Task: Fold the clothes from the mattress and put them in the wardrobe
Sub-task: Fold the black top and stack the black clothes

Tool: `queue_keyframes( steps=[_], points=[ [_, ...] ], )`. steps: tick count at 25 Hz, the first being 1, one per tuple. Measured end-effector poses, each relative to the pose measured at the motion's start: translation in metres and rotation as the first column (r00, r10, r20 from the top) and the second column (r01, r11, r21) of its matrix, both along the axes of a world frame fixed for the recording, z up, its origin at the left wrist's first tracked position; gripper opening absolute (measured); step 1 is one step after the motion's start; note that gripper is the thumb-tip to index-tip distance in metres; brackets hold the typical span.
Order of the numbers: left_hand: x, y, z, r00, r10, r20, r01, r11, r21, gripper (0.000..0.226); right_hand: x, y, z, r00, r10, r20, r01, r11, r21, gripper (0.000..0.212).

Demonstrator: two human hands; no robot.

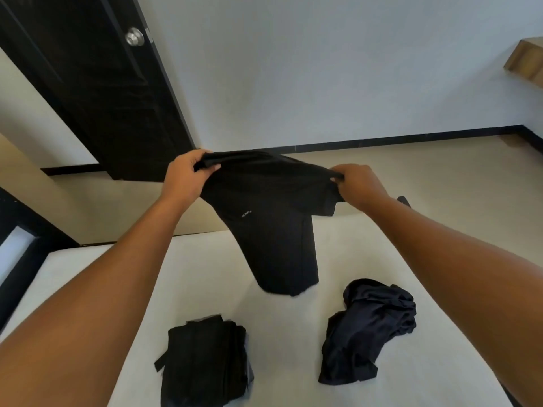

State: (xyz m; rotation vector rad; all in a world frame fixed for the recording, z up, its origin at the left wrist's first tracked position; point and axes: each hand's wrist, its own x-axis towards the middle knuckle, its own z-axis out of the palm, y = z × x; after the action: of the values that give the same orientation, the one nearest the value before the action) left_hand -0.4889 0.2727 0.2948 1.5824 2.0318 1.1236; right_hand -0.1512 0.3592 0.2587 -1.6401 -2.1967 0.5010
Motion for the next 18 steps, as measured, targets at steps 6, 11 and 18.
queue_keyframes(
  steps=[6, 11, 18],
  points=[
    [0.028, -0.104, -0.055, 0.972, -0.156, -0.176, 0.155, 0.988, -0.016, 0.024, 0.035, -0.069, -0.057, 0.995, 0.063, -0.073, -0.061, 0.998, 0.021, 0.027],
    [0.074, -0.226, -0.250, 0.808, -0.545, -0.224, 0.408, 0.792, -0.455, 0.023, 0.081, -0.155, -0.250, 0.972, 0.212, 0.102, -0.207, 0.976, -0.061, 0.049],
    [0.154, -0.333, -0.526, 0.481, -0.871, -0.099, 0.427, 0.332, -0.841, 0.040, 0.139, -0.280, -0.505, 0.822, 0.424, 0.381, -0.335, 0.900, -0.278, 0.045]
  ],
)
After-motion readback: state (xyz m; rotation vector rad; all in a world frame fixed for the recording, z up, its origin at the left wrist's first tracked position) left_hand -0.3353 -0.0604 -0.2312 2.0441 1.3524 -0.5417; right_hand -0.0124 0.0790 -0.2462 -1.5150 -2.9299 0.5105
